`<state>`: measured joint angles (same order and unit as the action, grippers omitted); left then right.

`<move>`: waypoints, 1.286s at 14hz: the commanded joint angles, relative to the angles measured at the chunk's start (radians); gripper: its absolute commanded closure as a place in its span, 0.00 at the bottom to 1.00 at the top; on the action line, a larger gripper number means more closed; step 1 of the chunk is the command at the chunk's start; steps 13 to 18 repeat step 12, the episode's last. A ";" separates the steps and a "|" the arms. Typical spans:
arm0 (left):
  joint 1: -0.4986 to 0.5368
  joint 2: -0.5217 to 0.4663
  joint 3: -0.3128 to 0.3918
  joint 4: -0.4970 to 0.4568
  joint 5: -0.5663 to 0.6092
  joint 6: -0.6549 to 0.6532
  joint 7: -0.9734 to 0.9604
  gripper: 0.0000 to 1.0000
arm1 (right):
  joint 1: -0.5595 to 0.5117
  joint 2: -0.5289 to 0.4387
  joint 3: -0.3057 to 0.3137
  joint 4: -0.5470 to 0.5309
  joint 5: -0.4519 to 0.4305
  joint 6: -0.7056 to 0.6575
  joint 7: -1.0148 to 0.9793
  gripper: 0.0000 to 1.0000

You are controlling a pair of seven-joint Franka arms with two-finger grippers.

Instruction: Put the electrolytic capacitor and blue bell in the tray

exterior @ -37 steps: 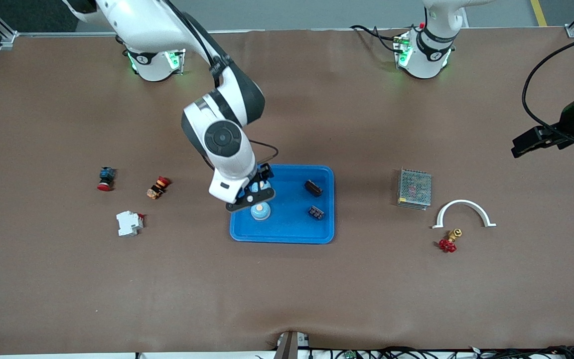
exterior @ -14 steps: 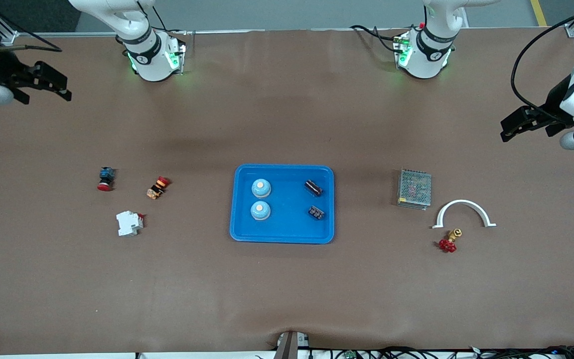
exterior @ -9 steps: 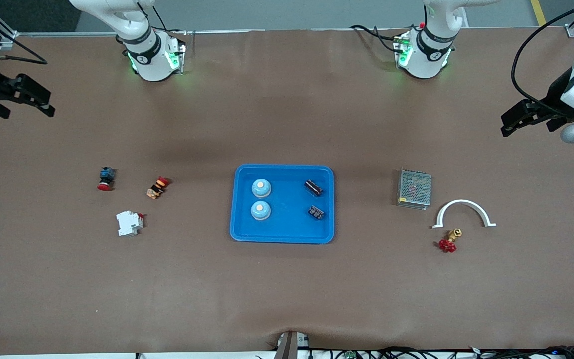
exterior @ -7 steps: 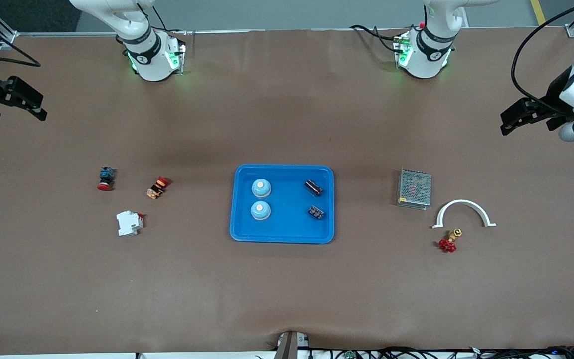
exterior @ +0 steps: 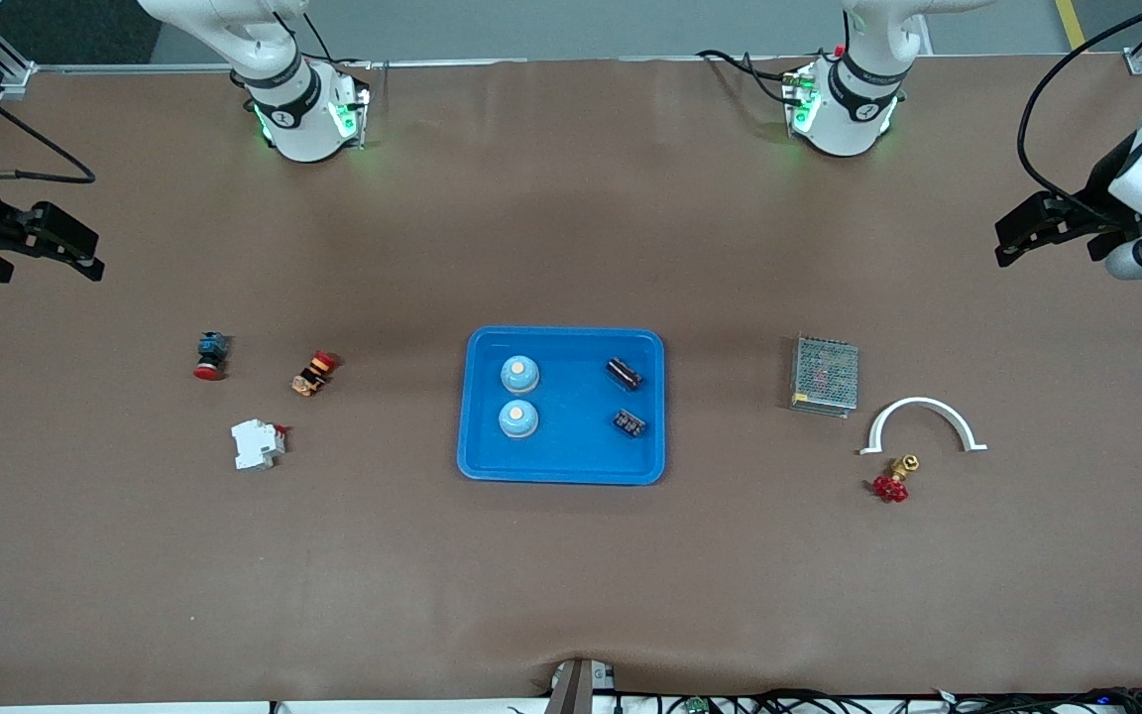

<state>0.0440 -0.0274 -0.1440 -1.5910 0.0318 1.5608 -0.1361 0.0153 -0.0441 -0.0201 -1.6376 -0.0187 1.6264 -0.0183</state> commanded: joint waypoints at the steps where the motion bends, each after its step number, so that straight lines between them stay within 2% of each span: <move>1: 0.005 -0.022 -0.002 0.003 -0.020 -0.010 0.013 0.00 | -0.026 -0.042 0.017 -0.050 -0.001 0.021 -0.006 0.00; 4: 0.004 -0.022 -0.002 0.006 -0.020 -0.010 0.023 0.00 | -0.025 -0.089 0.017 -0.110 -0.001 0.061 -0.008 0.00; 18: 0.002 -0.022 -0.006 0.022 -0.056 -0.010 0.020 0.00 | -0.012 -0.092 0.025 -0.104 -0.001 0.044 -0.006 0.00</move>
